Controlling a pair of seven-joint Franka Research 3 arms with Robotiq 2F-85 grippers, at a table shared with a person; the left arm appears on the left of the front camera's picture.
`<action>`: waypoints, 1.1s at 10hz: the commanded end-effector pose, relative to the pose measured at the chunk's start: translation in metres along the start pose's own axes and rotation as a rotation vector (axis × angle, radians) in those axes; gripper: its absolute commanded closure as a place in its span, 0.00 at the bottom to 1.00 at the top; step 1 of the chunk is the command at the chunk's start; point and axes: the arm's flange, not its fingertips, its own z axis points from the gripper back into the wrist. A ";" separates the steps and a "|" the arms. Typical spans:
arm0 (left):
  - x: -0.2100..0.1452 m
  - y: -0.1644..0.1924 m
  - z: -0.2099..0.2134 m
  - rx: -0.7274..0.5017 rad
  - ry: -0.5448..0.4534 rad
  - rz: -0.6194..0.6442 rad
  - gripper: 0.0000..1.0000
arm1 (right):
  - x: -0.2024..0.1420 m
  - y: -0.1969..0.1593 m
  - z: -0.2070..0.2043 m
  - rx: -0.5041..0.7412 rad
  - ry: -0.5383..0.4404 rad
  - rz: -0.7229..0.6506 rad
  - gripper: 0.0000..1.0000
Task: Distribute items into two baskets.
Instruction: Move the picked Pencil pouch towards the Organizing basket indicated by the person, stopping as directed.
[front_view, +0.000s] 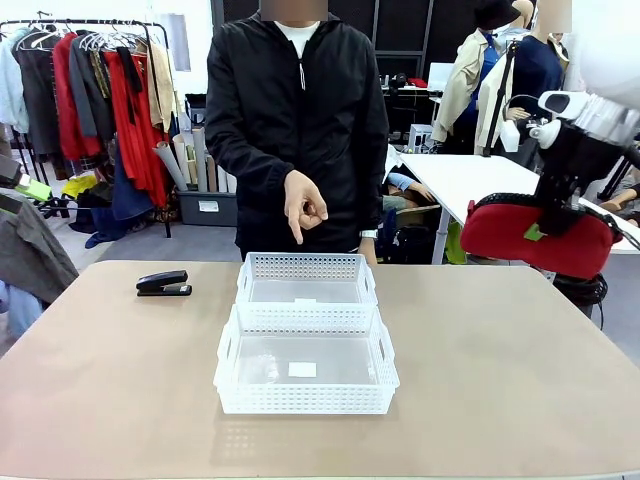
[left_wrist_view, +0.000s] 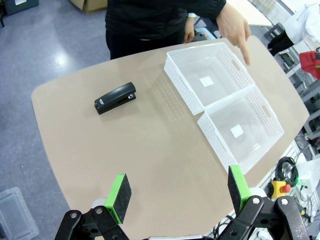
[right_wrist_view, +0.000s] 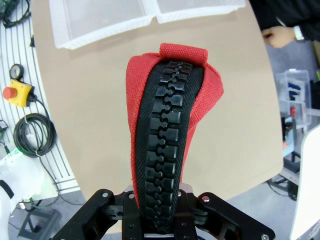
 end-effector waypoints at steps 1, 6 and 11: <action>0.000 -0.001 0.000 -0.005 -0.002 -0.001 0.00 | 0.019 -0.014 -0.010 -0.013 0.010 0.003 1.00; 0.000 -0.001 0.000 -0.005 -0.002 -0.001 0.00 | 0.063 -0.034 -0.039 -0.015 0.055 0.066 1.00; 0.000 -0.001 0.000 -0.005 -0.002 -0.001 0.00 | 0.095 -0.048 -0.082 0.043 0.041 0.205 1.00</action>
